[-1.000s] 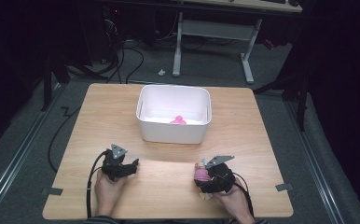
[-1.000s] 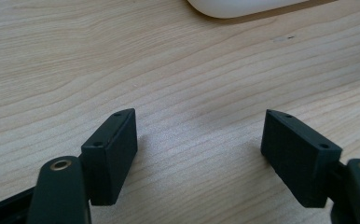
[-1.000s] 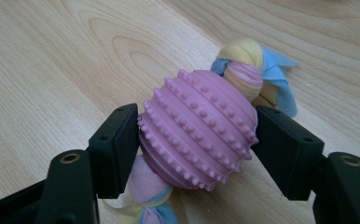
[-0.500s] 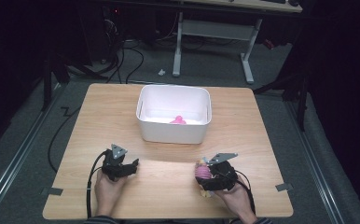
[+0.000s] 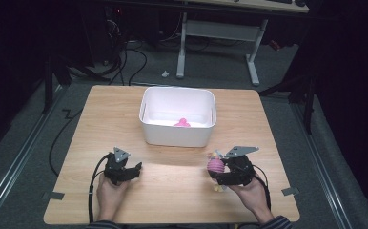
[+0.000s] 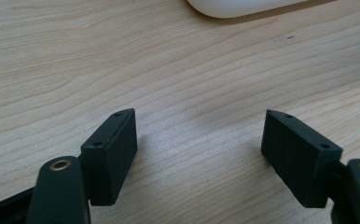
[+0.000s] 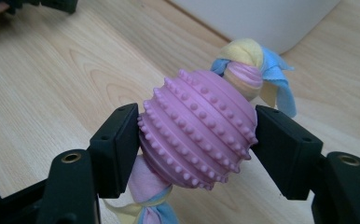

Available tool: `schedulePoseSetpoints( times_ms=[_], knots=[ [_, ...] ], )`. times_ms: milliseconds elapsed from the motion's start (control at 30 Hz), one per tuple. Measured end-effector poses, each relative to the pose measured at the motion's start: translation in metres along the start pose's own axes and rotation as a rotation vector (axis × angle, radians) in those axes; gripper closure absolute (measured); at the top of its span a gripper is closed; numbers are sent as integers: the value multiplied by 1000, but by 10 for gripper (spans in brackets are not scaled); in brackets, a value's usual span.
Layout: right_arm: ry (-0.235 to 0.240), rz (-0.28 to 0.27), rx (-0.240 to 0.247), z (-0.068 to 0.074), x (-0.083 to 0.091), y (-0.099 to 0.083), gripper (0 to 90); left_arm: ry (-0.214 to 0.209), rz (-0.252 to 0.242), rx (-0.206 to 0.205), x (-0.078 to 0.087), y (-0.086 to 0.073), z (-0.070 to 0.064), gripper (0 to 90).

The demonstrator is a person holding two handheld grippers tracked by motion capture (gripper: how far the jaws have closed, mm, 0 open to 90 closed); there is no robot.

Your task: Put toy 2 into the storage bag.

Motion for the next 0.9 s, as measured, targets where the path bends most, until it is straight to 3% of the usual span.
schedulePoseSetpoints(
  times_ms=[433, 733, 900],
  knots=[
    [-52, -73, 41, -22, 23, 33, 339, 0, 0, 0, 0, 0, 0, 272],
    [-68, -145, 81, -34, 46, 68, 339, 0, 0, 0, 0, 0, 0, 272],
    [-77, -157, 115, -36, 56, 84, 339, 0, -1, 1, 0, 0, 0, 272]
  ],
)
Point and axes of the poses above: each handheld gripper's, and its own axes: x roughly backward along the jaws, y roughly out of its top, z roughly to its left, the point moved 9 cm from there along -x, roughly forward along the jaws, and after that the axes turned 10 degrees about -y, right-handed, at the moved point
